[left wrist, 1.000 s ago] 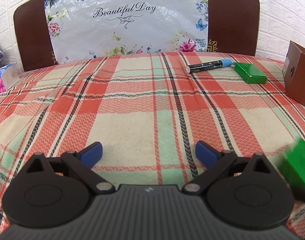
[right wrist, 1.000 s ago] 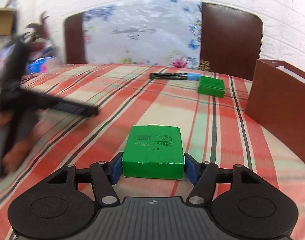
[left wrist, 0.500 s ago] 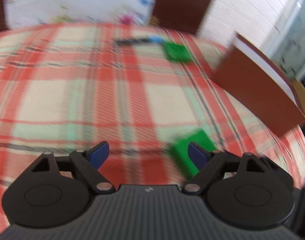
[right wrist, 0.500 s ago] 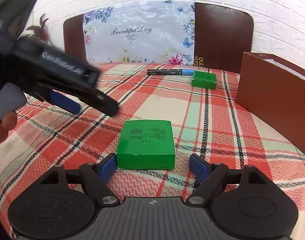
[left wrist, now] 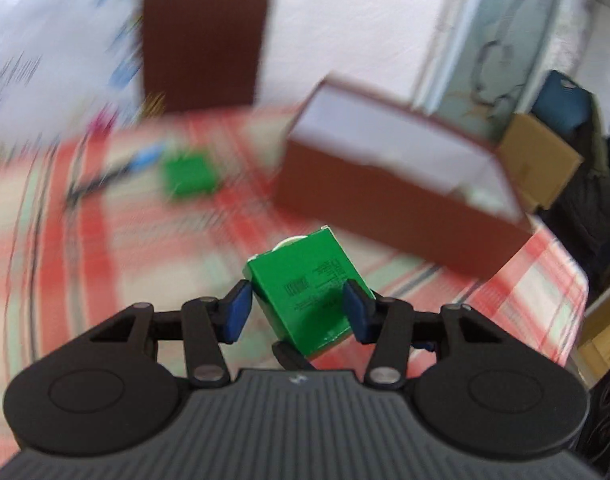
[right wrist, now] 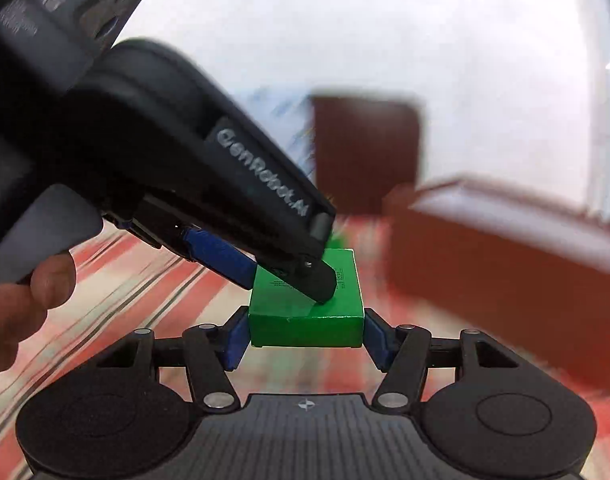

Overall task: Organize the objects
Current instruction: 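Carry the green block into the brown box and release it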

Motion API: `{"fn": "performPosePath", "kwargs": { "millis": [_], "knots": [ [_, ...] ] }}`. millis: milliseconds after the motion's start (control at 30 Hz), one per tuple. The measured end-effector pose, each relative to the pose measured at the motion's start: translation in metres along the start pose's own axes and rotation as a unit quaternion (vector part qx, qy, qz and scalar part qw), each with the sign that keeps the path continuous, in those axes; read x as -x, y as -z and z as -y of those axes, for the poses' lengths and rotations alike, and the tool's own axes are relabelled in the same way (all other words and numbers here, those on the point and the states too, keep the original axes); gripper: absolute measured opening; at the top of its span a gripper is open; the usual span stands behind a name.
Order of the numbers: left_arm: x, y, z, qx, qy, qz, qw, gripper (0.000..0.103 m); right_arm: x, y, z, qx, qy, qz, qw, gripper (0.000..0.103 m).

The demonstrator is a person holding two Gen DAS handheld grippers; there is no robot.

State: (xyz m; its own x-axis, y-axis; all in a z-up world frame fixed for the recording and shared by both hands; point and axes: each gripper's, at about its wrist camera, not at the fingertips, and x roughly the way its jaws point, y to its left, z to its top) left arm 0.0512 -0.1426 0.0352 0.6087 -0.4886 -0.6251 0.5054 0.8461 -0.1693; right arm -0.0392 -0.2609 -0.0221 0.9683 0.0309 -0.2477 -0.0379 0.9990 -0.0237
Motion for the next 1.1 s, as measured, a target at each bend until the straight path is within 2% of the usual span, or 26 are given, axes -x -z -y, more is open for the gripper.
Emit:
{"fn": "performPosePath", "kwargs": {
  "millis": [167, 233, 300, 367, 400, 433, 533, 700, 900, 1100],
  "knots": [
    [-0.021, -0.048, 0.053, -0.063, 0.033, 0.050, 0.9962, 0.052, -0.011, -0.029, 0.052, -0.013, 0.086, 0.048, 0.995, 0.057],
    [-0.036, -0.061, 0.070, -0.078, 0.039, 0.055, 0.9947, 0.058, -0.023, -0.034, 0.071, -0.016, 0.118, 0.048, 0.992, 0.057],
    [-0.056, -0.067, 0.086, -0.092, 0.010, 0.043, 0.9947, 0.073, -0.043, -0.034, 0.086, -0.005, 0.154, 0.026, 0.988, 0.059],
    [-0.074, -0.063, 0.094, -0.105, -0.023, 0.034, 0.9935, 0.073, -0.056, -0.029, 0.099, -0.010, 0.183, 0.009, 0.983, 0.060],
    [-0.079, -0.060, 0.096, -0.109, -0.036, 0.025, 0.9931, 0.073, -0.056, -0.028, 0.105, -0.022, 0.183, 0.010, 0.983, 0.064],
    [-0.083, -0.058, 0.094, -0.108, -0.044, 0.018, 0.9931, 0.077, -0.054, -0.027, 0.110, -0.033, 0.179, 0.009, 0.983, 0.068],
    [-0.073, -0.053, 0.089, -0.105, -0.041, 0.028, 0.9932, 0.081, -0.047, -0.023, 0.110, -0.045, 0.177, 0.023, 0.983, 0.072],
    [-0.064, -0.049, 0.094, -0.129, -0.061, 0.032, 0.9893, 0.081, -0.041, -0.023, 0.099, -0.050, 0.173, 0.026, 0.983, 0.072],
    [-0.051, -0.048, 0.087, -0.106, -0.055, 0.032, 0.9923, 0.081, -0.044, -0.026, 0.096, -0.052, 0.172, 0.017, 0.984, 0.073],
    [-0.031, -0.044, 0.082, -0.100, -0.068, 0.057, 0.9911, 0.081, -0.032, -0.020, 0.095, -0.054, 0.174, 0.010, 0.983, 0.074]
  ]
}}
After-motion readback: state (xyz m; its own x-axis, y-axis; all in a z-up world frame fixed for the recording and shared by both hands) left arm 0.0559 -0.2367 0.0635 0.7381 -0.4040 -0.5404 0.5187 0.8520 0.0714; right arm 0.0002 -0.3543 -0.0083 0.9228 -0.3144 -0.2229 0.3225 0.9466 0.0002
